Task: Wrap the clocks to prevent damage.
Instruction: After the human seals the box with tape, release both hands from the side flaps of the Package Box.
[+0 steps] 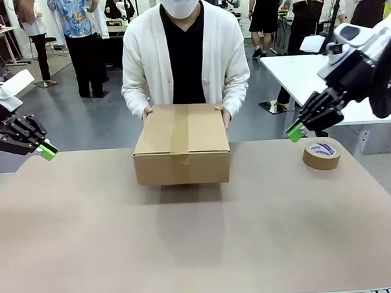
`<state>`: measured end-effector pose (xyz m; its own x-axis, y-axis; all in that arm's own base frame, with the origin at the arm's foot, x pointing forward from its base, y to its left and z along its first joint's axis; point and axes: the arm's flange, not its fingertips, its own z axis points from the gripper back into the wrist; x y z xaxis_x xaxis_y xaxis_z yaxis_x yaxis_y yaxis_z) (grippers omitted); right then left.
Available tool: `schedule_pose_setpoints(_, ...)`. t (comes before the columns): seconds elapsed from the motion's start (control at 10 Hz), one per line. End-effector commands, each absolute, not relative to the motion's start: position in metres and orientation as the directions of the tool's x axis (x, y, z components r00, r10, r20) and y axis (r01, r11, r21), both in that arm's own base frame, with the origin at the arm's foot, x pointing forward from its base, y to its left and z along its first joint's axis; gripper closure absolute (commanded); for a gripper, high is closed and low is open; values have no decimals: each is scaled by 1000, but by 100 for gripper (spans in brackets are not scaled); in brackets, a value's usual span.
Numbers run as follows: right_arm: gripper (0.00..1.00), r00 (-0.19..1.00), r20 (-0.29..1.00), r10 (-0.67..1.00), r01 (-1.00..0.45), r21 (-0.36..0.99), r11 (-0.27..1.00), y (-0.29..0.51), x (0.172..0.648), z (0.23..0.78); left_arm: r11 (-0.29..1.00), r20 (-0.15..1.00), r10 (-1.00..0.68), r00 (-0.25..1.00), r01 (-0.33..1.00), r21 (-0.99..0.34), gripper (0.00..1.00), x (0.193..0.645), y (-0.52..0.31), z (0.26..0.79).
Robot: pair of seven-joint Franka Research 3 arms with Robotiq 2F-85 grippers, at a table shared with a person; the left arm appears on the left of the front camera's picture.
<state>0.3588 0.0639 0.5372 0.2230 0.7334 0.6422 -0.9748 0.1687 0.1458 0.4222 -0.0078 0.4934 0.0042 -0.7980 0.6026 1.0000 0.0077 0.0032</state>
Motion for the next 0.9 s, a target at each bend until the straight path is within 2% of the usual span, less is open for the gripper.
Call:
schedule_pose_setpoints(0.0,19,218,644,733,-976,154,155,51,347,530,29,572,-820,27,1000,-6,60,415,-15,497)
schedule_pose_setpoints(0.1,1,228,643,731,-973,175,150,52,347,526,30,561,-827,28,1000,-6,51,414,-15,497)
schedule_pose_setpoints(0.4,0,240,627,741,-969,201,144,56,350,520,47,556,-829,53,999,-25,20,412,-15,501)
schedule_pose_setpoints(0.5,23,239,623,745,-969,205,140,57,351,519,49,555,-830,56,998,-27,11,412,-15,502)
schedule_pose_setpoints(0.6,14,238,620,748,-969,202,141,58,351,519,49,554,-830,56,998,-28,0,413,-14,504)
schedule_pose_setpoints(0.7,3,235,615,753,-970,200,139,58,350,520,50,556,-829,59,998,-30,0,412,-14,504)
schedule_pose_setpoints(0.8,0,233,614,754,-971,195,141,58,349,520,50,555,-830,60,998,-32,0,412,-14,504)
